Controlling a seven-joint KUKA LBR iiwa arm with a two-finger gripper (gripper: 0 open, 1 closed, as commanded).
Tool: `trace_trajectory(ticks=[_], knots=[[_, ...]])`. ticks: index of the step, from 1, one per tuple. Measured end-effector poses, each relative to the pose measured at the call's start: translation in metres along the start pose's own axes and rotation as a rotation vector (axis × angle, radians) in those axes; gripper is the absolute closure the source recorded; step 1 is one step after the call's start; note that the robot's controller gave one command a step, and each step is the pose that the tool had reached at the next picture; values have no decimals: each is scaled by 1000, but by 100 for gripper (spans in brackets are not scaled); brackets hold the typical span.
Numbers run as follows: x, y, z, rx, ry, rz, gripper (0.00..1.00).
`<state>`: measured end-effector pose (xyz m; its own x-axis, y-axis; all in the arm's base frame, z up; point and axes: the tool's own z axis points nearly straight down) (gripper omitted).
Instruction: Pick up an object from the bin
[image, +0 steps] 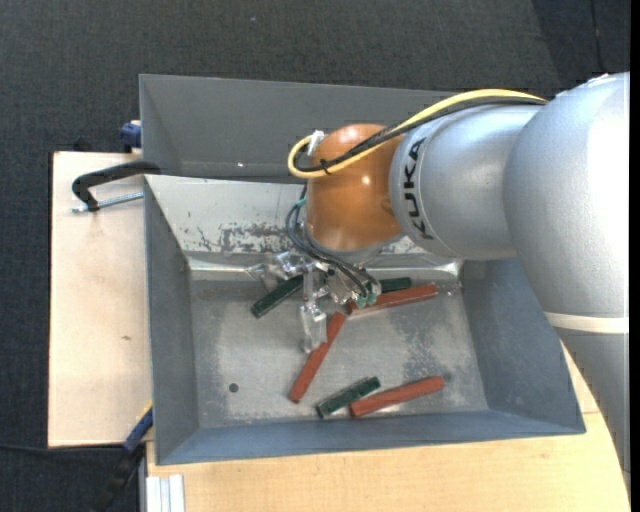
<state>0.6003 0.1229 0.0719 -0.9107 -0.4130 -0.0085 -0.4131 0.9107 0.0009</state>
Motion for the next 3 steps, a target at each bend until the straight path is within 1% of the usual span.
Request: trace_trajectory(ticks=[1, 2, 3], knots=[[0, 0, 1, 0, 2, 0, 100], [0, 0, 1, -1, 2, -1, 100], [16, -2, -174, 3, -4, 56, 100]])
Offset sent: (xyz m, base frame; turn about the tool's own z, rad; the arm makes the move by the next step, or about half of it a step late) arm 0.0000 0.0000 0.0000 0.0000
